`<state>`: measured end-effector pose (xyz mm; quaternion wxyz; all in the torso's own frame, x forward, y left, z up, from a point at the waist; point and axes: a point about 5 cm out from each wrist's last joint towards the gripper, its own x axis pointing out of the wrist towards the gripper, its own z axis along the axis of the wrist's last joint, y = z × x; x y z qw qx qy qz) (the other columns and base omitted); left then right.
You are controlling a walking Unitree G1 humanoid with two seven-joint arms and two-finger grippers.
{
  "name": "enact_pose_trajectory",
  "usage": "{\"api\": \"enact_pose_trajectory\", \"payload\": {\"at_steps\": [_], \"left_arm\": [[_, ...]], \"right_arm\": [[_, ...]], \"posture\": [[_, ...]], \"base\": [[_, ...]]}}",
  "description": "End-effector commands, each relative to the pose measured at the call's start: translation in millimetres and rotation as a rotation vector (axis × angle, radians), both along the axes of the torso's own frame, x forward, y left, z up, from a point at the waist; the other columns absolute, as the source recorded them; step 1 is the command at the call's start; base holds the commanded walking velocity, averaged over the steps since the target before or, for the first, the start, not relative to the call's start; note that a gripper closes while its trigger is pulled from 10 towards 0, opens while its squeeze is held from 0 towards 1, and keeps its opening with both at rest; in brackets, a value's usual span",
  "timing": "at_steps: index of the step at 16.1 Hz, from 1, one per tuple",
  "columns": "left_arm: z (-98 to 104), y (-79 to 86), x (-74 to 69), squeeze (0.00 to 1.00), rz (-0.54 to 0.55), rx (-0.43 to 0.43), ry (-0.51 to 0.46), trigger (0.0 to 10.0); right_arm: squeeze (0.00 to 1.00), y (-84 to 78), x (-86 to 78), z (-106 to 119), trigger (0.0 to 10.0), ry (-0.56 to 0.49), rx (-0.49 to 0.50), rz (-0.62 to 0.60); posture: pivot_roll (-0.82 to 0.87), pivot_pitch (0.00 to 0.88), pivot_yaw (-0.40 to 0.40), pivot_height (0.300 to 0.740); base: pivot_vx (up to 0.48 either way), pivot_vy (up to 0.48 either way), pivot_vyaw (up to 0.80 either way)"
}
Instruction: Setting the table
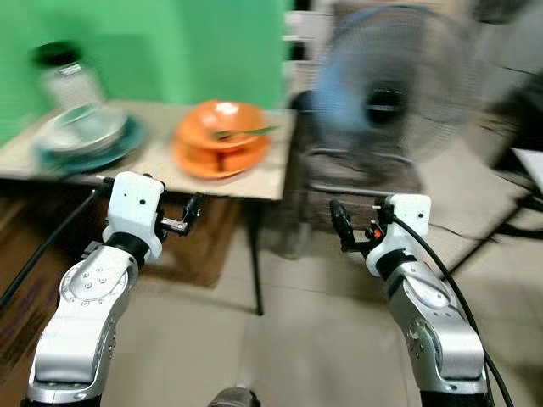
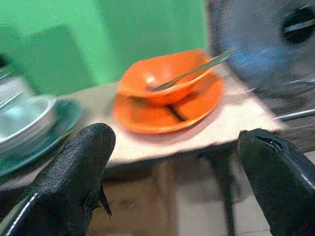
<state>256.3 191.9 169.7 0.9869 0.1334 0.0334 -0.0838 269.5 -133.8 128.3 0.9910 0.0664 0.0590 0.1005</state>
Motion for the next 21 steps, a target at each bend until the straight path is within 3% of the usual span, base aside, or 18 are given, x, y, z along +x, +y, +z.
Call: {"api": "enact_pose_trajectory", "payload": {"at_steps": [1, 6, 21], "left_arm": [[2.5, -0.4, -0.4, 0.00, 0.006, 0.006, -0.009, 10.0], [2.7, -0.6, 0.6, 0.00, -0.001, 0.004, -0.003, 10.0], [0.2, -3.4, 3.7, 0.00, -0.041, 0.009, 0.019, 10.0]], "right_arm": [[1.00, 0.3, 3.9, 4.2, 10.0, -0.022, 0.002, 0.008], [1.00, 0.7, 8.4, 6.0, 10.0, -0.040, 0.002, -0.007], [1.00, 3.3, 12.9, 7.9, 10.0, -0.047, -0.009, -0.029]], "posture": [[0.19, 0.000, 0.018, 0.740], [0.20, 0.000, 0.016, 0.740], [0.18, 0.000, 0.035, 0.740]], "base": [[0.000, 0.000, 0.80], [0.000, 0.000, 0.25], [0.320, 0.000, 0.14]]}}
